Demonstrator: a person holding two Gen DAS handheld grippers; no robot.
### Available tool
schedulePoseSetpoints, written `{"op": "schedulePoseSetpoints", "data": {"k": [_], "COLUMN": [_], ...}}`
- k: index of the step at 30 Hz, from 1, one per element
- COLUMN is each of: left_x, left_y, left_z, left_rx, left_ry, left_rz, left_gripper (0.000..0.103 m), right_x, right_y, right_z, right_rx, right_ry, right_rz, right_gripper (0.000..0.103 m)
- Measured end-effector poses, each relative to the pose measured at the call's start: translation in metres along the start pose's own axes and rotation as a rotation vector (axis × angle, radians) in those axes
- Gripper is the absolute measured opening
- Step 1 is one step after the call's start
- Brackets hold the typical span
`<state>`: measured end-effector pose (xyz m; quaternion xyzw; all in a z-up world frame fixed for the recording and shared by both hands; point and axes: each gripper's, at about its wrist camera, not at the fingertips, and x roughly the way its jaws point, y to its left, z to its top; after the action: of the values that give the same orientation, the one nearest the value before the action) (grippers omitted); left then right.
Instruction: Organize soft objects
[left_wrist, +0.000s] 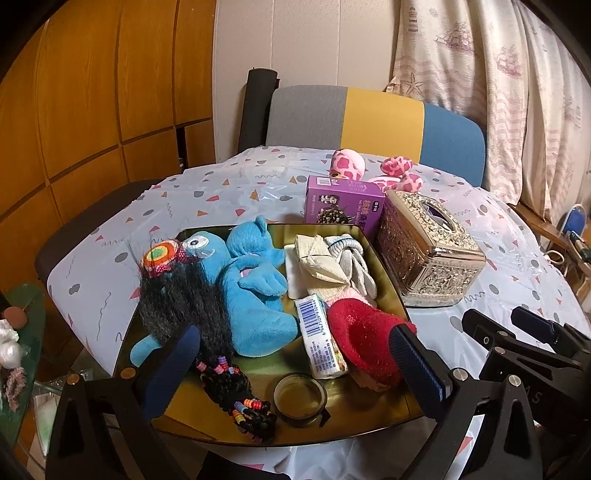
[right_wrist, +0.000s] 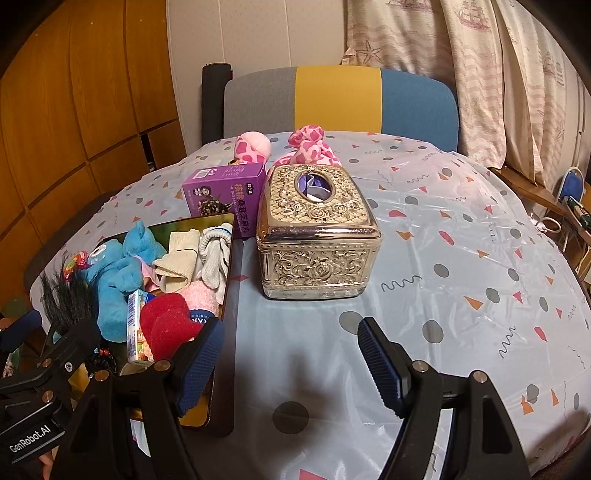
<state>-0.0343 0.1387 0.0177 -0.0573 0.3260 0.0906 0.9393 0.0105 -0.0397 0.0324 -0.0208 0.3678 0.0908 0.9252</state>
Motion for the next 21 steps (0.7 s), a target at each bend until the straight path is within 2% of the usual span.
{"op": "schedulePoseSetpoints", "data": {"k": [21], "left_x": [-0.0009], "left_y": [0.0014], "left_z": [-0.0024], "left_rx": [-0.006], "left_ry": [0.011], "left_rz": [0.0], "left_gripper": [0.103], "right_x": [-0.0026], "right_y": [0.0006], "right_z": [0.0001], "right_rx": [0.001], "right_ry": [0.0], "right_rz": [0.002], "right_gripper": [0.076]}}
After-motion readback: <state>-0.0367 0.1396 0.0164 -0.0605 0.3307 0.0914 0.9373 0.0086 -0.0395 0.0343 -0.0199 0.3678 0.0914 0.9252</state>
